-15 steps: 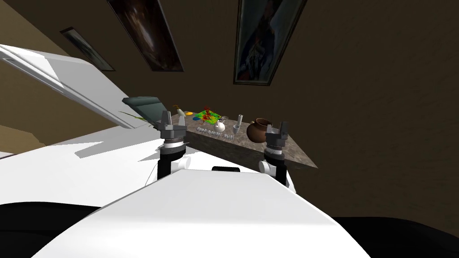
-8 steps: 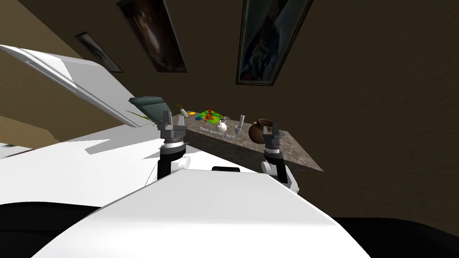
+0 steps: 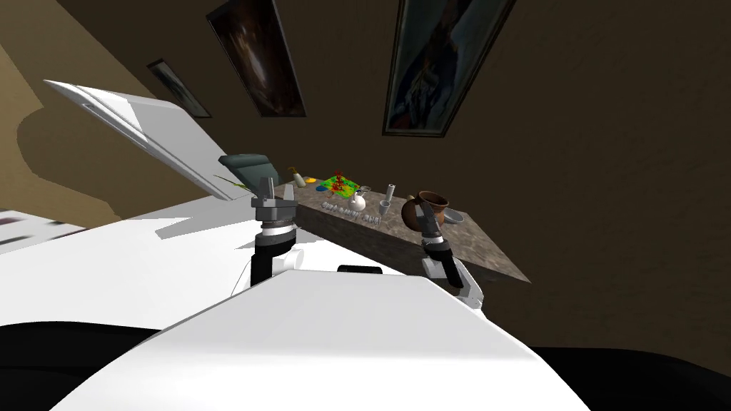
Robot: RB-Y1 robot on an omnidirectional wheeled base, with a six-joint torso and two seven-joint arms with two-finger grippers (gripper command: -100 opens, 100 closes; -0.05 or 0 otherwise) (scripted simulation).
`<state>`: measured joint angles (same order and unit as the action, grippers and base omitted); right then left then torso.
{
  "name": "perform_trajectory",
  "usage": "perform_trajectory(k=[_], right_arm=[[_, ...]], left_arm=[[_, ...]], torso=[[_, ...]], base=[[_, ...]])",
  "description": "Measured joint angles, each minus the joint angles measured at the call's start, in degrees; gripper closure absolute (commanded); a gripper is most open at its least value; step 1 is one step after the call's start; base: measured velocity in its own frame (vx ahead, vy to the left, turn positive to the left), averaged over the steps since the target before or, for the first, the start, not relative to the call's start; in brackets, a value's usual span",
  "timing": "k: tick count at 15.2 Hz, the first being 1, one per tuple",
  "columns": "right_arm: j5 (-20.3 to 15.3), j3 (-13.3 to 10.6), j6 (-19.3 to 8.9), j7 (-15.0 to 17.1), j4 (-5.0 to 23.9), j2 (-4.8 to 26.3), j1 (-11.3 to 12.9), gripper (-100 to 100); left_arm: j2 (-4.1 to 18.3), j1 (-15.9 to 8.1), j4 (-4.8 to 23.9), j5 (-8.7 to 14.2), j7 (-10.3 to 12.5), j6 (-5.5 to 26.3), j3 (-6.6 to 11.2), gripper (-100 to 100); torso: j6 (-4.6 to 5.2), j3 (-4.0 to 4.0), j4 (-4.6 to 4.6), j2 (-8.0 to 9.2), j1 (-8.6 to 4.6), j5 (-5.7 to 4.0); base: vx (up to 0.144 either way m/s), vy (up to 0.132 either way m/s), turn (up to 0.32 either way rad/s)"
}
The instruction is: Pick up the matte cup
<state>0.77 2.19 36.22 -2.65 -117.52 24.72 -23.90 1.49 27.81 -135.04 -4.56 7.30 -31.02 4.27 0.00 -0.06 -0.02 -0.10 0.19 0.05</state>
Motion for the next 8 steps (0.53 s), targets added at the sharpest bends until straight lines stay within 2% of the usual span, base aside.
perform_trajectory(k=[8], right_arm=[[-2.5, -0.1, 1.2, -0.7, 6.9, 9.7, 1.3, -100]], left_arm=[[0.0, 0.0, 0.0, 0.0, 0.0, 0.0, 0.0, 0]], torso=[[0.0, -0.02, -0.01, -0.03, 0.03, 0.01]], base=[[0.024, 0.052, 0.084]])
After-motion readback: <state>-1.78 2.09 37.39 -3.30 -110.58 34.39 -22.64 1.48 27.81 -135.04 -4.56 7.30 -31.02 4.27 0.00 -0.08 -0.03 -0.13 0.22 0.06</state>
